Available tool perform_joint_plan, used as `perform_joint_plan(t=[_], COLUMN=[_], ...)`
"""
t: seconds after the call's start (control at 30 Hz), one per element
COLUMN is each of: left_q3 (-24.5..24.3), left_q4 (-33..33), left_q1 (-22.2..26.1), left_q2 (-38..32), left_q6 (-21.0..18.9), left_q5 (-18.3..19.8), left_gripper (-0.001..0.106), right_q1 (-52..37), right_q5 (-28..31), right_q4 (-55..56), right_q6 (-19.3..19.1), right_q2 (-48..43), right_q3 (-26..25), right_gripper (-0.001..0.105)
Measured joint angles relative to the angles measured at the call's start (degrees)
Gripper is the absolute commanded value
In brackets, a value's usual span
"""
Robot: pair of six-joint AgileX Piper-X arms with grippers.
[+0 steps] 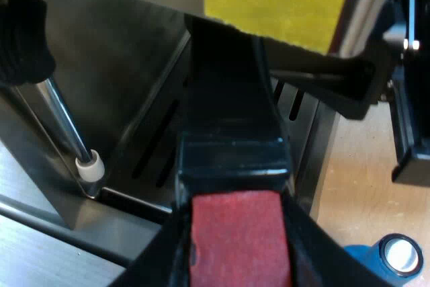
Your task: Put the handle in the coffee machine
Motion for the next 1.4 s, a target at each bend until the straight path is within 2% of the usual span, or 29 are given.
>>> perform_joint_plan(t=[0.2, 0.33, 0.47, 0.77, 1.23, 1.4], left_q3=[0.00, 0.00, 0.00, 0.00, 0.00, 0.00], left_q4=[0.00, 0.00, 0.00, 0.00, 0.00, 0.00], left_q1=[0.00, 0.00, 0.00, 0.00, 0.00, 0.00], left_q2=[0.00, 0.00, 0.00, 0.00, 0.00, 0.00], left_q6=[0.00, 0.00, 0.00, 0.00, 0.00, 0.00], left_q5=[0.00, 0.00, 0.00, 0.00, 0.00, 0.00], left_gripper=[0.001, 0.001, 0.001, 0.001, 0.001, 0.001], right_q1=[0.00, 0.00, 0.12, 0.12, -0.55, -2.19], right_q5=[1.36, 6.63, 7.70, 4.64, 4.65, 0.42], right_q4=[0.20, 1.76, 2.67, 2.72, 3.55, 3.70], right_q6=[-0.10, -0.15, -0.24, -0.26, -0.38, -0.38], right_q2=[0.00, 0.00, 0.00, 0.00, 0.00, 0.00], right_q3=[-1.83, -1.83, -1.83, -4.13, -4.55, -4.55], right_gripper=[0.039, 0.039, 0.039, 0.039, 0.039, 0.039])
